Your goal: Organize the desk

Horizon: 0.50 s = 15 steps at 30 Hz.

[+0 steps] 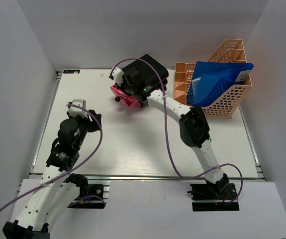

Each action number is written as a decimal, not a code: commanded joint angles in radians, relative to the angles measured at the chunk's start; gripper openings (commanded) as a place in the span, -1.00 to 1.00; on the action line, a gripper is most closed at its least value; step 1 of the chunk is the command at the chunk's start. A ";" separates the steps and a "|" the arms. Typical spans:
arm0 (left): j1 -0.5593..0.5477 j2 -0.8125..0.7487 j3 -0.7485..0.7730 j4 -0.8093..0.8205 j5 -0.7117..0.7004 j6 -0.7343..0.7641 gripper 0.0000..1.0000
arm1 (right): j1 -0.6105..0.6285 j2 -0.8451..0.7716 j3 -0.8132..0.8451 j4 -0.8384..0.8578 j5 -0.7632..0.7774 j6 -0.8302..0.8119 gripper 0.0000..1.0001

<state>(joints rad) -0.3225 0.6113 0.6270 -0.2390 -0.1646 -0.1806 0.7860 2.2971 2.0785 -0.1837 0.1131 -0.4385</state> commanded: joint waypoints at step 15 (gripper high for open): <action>0.005 -0.002 -0.006 0.012 -0.009 0.000 0.43 | 0.018 -0.197 -0.018 -0.091 -0.103 0.046 -0.70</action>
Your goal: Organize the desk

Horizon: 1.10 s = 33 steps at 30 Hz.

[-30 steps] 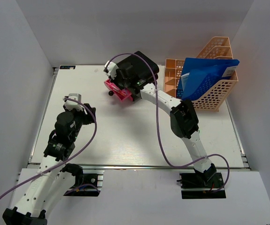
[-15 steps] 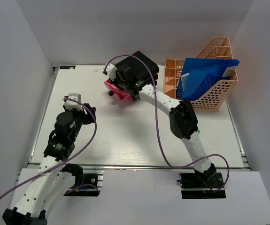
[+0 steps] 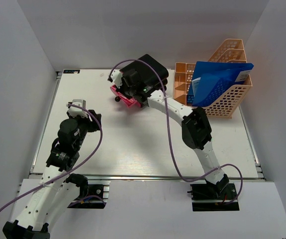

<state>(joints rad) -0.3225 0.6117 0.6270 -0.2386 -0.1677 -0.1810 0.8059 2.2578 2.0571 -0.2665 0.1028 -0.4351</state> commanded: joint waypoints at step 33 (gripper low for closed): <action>0.057 1.232 0.586 0.096 0.044 -0.617 -0.74 | -0.329 -0.937 -1.009 0.171 -0.693 0.236 -1.00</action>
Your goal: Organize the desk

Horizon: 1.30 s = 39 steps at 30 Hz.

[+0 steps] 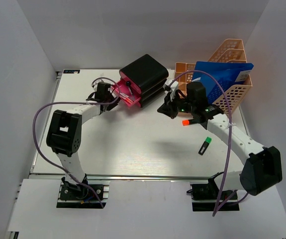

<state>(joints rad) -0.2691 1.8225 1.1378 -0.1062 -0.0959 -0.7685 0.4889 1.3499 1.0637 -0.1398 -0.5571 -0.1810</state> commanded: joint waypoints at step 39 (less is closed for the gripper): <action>0.005 0.216 0.348 0.042 0.193 -0.014 -0.31 | -0.061 -0.071 -0.050 0.040 -0.035 -0.078 -1.00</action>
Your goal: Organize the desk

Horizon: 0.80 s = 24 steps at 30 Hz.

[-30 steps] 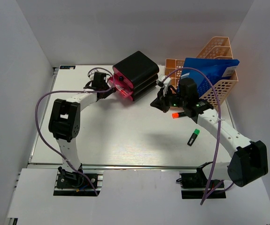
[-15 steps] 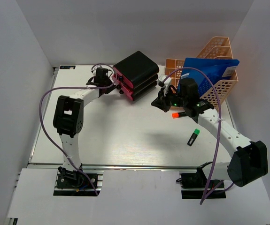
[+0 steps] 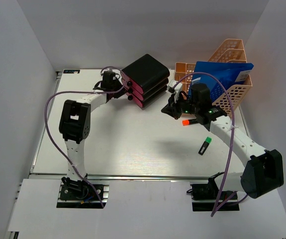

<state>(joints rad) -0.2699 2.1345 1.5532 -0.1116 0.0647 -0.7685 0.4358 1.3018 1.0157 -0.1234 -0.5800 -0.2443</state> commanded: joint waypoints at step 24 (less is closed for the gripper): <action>0.035 -0.015 -0.249 0.351 0.199 -0.169 0.03 | -0.014 -0.018 -0.006 0.021 -0.007 -0.038 -1.00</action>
<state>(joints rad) -0.2317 2.1101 1.2781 0.1802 0.2310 -0.9012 0.4301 1.3018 1.0157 -0.1238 -0.5797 -0.2668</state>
